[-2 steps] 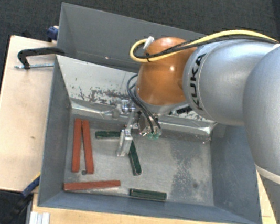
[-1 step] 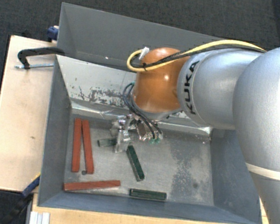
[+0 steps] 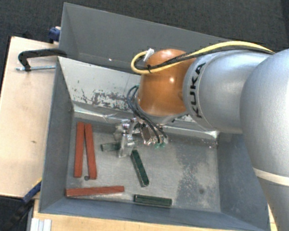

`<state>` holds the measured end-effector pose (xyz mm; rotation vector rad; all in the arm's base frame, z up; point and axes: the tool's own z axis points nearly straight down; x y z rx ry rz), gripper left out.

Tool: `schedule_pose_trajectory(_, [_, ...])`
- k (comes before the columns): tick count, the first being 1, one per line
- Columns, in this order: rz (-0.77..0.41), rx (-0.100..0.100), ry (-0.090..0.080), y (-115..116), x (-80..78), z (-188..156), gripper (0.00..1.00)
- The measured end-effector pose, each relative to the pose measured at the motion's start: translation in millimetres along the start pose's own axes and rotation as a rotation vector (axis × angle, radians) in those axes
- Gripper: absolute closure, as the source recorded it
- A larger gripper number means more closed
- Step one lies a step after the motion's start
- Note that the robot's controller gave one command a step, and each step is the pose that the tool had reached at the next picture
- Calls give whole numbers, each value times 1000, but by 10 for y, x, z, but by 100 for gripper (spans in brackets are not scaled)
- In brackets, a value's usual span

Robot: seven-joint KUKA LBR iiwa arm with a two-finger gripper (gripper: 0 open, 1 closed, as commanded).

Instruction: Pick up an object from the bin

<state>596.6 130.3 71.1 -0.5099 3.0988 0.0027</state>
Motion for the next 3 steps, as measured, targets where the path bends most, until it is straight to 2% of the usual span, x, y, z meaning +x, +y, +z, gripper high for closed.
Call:
schedule_pose_trajectory(1, [22,0,-5,-45,16,-768,100])
schedule_pose_trajectory(2, [22,0,-5,-45,16,-768,100])
schedule_pose_trajectory(3, [25,2,-8,10,48,-1384,100])
